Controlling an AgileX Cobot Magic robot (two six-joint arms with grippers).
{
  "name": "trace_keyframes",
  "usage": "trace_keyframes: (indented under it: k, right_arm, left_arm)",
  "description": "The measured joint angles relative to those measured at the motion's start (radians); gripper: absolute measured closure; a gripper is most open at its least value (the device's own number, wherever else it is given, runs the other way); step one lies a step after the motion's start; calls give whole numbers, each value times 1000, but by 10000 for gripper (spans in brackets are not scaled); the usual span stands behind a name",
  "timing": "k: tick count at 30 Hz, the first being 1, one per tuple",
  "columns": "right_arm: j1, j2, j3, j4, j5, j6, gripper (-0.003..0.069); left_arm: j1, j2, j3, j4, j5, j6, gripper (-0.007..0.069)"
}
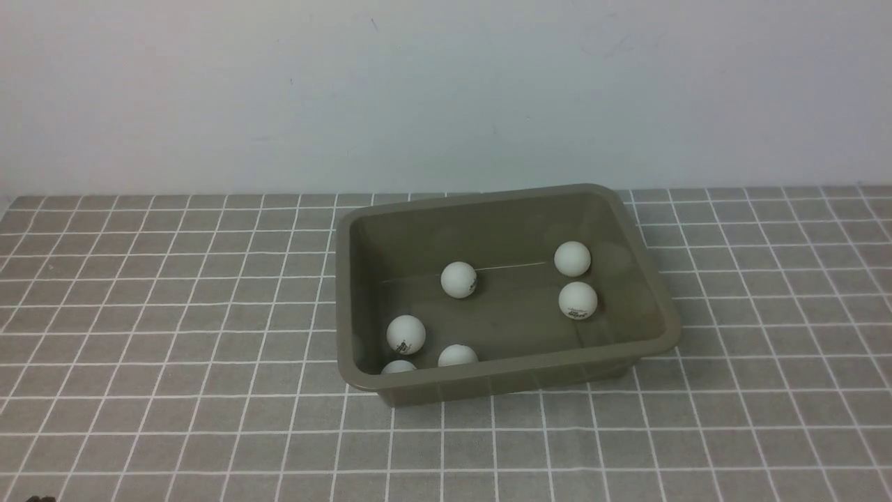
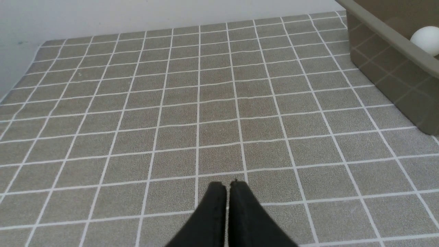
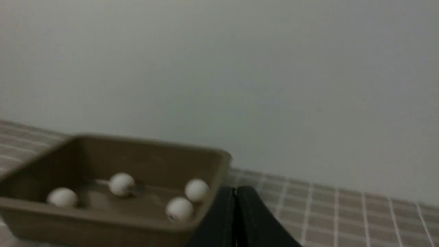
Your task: Put the table tennis balls into the box on the grey coffee tablecloth.
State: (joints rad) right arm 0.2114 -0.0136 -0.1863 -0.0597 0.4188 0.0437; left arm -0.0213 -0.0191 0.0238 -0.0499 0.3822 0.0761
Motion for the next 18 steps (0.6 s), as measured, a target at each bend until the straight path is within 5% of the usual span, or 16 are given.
trace_keyframes:
  k: [7, 18]
  right_arm:
    - [-165, 1, 201, -11, -5, 0, 673]
    - [-172, 1, 205, -12, -28, 0, 673]
  left_arm:
    - [-3, 0, 0, 0, 0, 0, 629]
    - [-3, 0, 0, 0, 0, 0, 629]
